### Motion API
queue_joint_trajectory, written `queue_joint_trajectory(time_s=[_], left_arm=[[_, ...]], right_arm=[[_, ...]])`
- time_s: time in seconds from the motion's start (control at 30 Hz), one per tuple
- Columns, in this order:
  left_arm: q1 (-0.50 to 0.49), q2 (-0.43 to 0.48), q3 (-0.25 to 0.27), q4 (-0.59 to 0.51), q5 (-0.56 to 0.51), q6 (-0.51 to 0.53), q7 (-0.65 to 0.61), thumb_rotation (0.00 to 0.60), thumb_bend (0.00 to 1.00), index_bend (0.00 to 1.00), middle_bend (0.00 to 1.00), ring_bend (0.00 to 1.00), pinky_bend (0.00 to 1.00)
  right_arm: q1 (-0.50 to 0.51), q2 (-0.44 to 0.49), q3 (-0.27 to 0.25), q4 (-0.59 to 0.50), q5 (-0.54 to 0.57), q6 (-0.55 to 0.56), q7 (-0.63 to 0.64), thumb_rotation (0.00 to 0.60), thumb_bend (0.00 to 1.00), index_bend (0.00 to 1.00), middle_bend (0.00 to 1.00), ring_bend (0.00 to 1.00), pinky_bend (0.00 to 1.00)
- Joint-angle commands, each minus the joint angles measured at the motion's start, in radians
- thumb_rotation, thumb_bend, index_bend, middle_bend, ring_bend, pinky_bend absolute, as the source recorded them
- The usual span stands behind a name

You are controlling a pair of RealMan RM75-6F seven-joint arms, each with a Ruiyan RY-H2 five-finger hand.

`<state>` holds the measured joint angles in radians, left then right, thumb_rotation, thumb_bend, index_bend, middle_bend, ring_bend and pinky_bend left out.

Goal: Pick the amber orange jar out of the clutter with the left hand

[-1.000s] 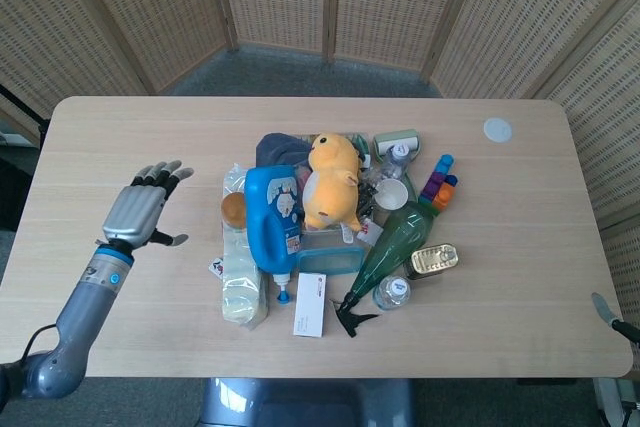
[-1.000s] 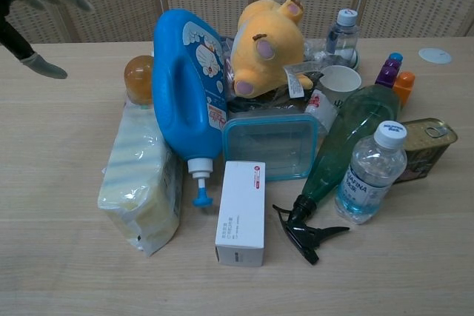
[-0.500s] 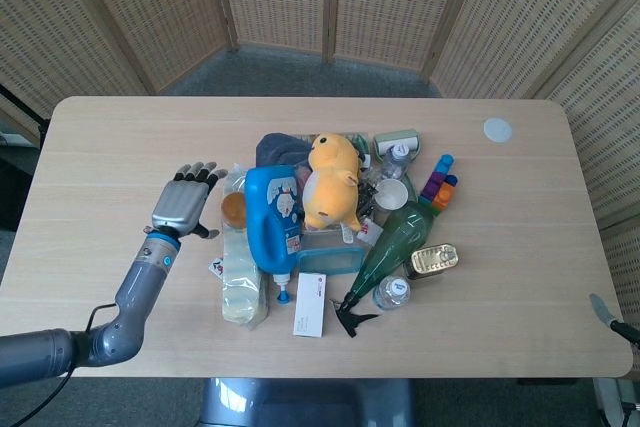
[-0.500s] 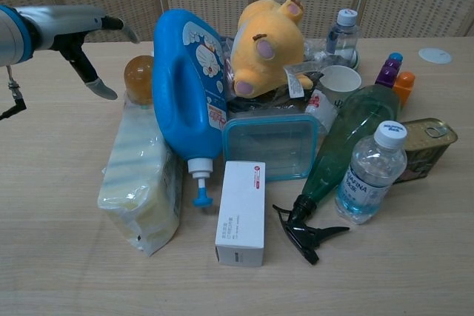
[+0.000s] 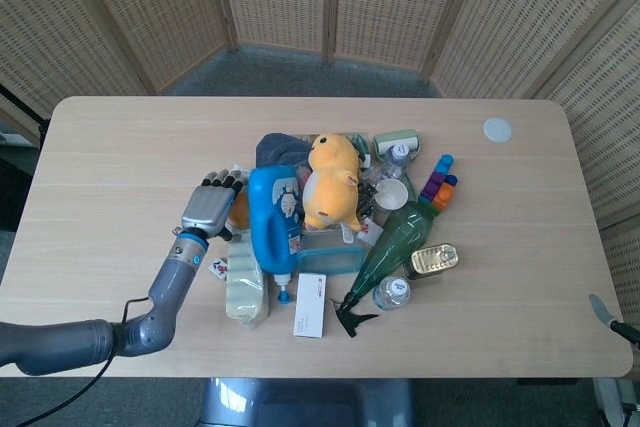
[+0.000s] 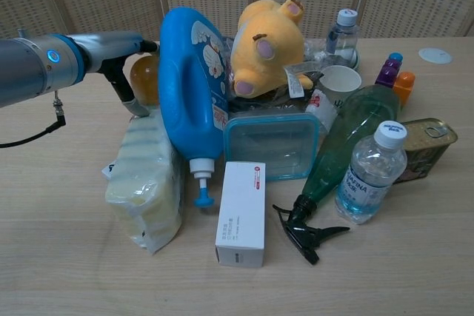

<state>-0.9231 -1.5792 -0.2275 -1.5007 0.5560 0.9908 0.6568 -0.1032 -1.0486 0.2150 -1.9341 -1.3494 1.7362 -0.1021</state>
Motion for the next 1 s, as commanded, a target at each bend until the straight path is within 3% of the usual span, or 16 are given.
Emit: queue_joint_trajectory(time_s=[0.03, 0.1, 0.17, 0.3, 0.37, 0.47, 0.63, 1.0], left_arm=[[-0.007, -0.023, -0.006, 0.014, 0.029, 0.028, -0.01, 0.6, 0.0, 0.2, 0.0, 0.0, 0.0], [-0.004, -0.048, -0.003, 0.035, 0.076, 0.076, -0.015, 0.6, 0.0, 0.32, 0.11, 0.0, 0.0], [0.001, -0.07, -0.003, 0.053, 0.112, 0.118, -0.021, 0.6, 0.0, 0.46, 0.31, 0.07, 0.02], [0.014, -0.101, -0.005, 0.083, 0.182, 0.191, -0.036, 0.6, 0.0, 0.78, 0.67, 0.41, 0.28], [0.021, -0.107, -0.008, 0.088, 0.203, 0.221, -0.029, 0.6, 0.0, 0.85, 0.75, 0.49, 0.36], [0.032, -0.097, -0.02, 0.071, 0.216, 0.24, -0.029, 0.6, 0.0, 0.88, 0.79, 0.52, 0.43], [0.05, -0.041, -0.045, 0.006, 0.249, 0.271, -0.032, 0.6, 0.0, 0.87, 0.78, 0.53, 0.43], [0.061, 0.189, -0.163, -0.269, 0.304, 0.354, 0.036, 0.6, 0.0, 0.86, 0.77, 0.53, 0.43]], right_arm=[[0.0, 0.002, 0.0, 0.001, 0.001, -0.001, 0.004, 0.509, 0.0, 0.0, 0.0, 0.0, 0.0], [0.0, 0.003, -0.002, 0.0, 0.0, -0.003, 0.008, 0.509, 0.0, 0.0, 0.0, 0.0, 0.0], [-0.001, 0.005, -0.004, -0.001, -0.002, -0.005, 0.011, 0.505, 0.0, 0.0, 0.0, 0.0, 0.0], [-0.003, 0.009, -0.005, -0.004, -0.007, -0.001, 0.018, 0.507, 0.0, 0.0, 0.0, 0.0, 0.0], [-0.004, 0.01, -0.005, -0.004, -0.007, 0.0, 0.019, 0.507, 0.0, 0.0, 0.0, 0.0, 0.0], [-0.004, 0.011, -0.007, -0.006, -0.009, -0.001, 0.018, 0.51, 0.0, 0.0, 0.0, 0.0, 0.0], [-0.003, 0.011, -0.011, -0.007, -0.012, -0.001, 0.016, 0.505, 0.0, 0.0, 0.0, 0.0, 0.0], [-0.003, 0.007, -0.016, -0.016, -0.02, 0.002, 0.002, 0.509, 0.0, 0.0, 0.0, 0.0, 0.0]])
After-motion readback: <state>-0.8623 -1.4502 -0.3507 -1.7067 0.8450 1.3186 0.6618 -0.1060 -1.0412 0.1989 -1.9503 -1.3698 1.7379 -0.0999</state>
